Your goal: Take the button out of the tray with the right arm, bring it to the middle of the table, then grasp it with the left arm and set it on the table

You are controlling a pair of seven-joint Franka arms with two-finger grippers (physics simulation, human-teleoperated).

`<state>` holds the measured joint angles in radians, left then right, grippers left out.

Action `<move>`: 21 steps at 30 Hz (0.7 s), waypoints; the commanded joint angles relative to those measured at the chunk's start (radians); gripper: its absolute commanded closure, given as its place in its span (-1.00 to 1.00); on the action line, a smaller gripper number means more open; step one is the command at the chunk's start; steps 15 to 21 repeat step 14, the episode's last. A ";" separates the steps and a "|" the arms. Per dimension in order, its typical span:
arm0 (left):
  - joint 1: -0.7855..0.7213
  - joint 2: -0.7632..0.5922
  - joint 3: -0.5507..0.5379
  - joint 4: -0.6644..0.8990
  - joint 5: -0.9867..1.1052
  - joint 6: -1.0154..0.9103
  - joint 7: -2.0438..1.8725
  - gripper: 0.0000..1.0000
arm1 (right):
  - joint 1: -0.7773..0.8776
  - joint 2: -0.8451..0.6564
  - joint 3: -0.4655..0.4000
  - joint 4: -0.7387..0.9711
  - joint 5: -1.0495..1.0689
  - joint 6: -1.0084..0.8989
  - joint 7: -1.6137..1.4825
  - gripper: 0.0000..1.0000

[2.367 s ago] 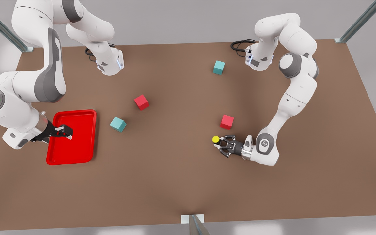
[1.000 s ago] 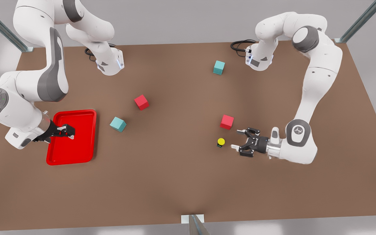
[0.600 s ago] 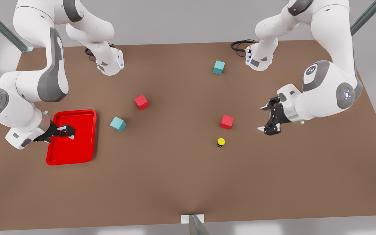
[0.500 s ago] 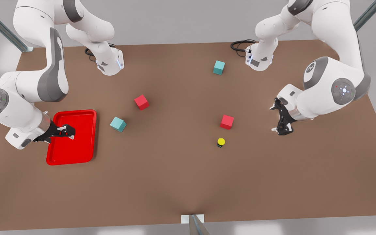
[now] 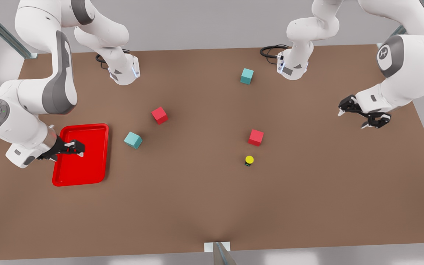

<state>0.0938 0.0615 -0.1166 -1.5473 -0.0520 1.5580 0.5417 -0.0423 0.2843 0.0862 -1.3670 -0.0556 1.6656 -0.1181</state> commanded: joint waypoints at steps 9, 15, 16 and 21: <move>-0.060 0.000 -0.005 0.006 0.018 -0.016 -0.479 -1.00 | 0.025 -0.005 0.001 0.009 -0.001 -0.056 0.058 -1.00; -0.065 0.000 -0.006 0.004 0.018 -0.018 -0.480 -1.00 | 0.022 0.001 0.000 0.008 0.000 -0.058 0.058 -1.00; -0.065 0.000 -0.006 0.004 0.018 -0.018 -0.480 -1.00 | 0.022 0.001 0.000 0.008 0.000 -0.058 0.058 -1.00; -0.065 0.000 -0.006 0.004 0.018 -0.018 -0.480 -1.00 | 0.022 0.001 0.000 0.008 0.000 -0.058 0.058 -1.00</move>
